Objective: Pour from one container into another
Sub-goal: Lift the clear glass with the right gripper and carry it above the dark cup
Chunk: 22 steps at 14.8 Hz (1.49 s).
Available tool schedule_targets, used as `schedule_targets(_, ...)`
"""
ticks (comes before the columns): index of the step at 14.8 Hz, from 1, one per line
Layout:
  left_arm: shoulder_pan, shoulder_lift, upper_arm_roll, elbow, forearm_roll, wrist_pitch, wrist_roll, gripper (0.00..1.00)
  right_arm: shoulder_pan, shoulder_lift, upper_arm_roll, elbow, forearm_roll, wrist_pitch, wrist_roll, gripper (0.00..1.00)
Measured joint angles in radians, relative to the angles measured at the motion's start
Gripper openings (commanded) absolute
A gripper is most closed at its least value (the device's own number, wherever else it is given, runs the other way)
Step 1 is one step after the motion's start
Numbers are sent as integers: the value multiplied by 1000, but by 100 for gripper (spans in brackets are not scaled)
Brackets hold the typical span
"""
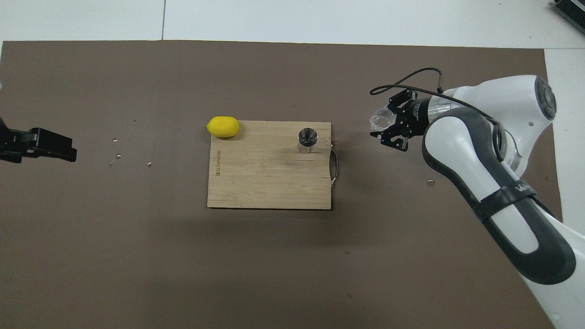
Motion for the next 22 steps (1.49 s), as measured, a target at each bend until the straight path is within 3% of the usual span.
schedule_targets(5,0,0,0,-1,0,0,0,100,84,27,0,71,-157,-1,163,6)
schedule_targets(15,0,0,0,-1,0,0,0,100,150,60,-1,142,-206,-1,294,5)
schedule_targets(22,0,0,0,-1,0,-1,0,100,202,67,-2,150,-321,0,385,6)
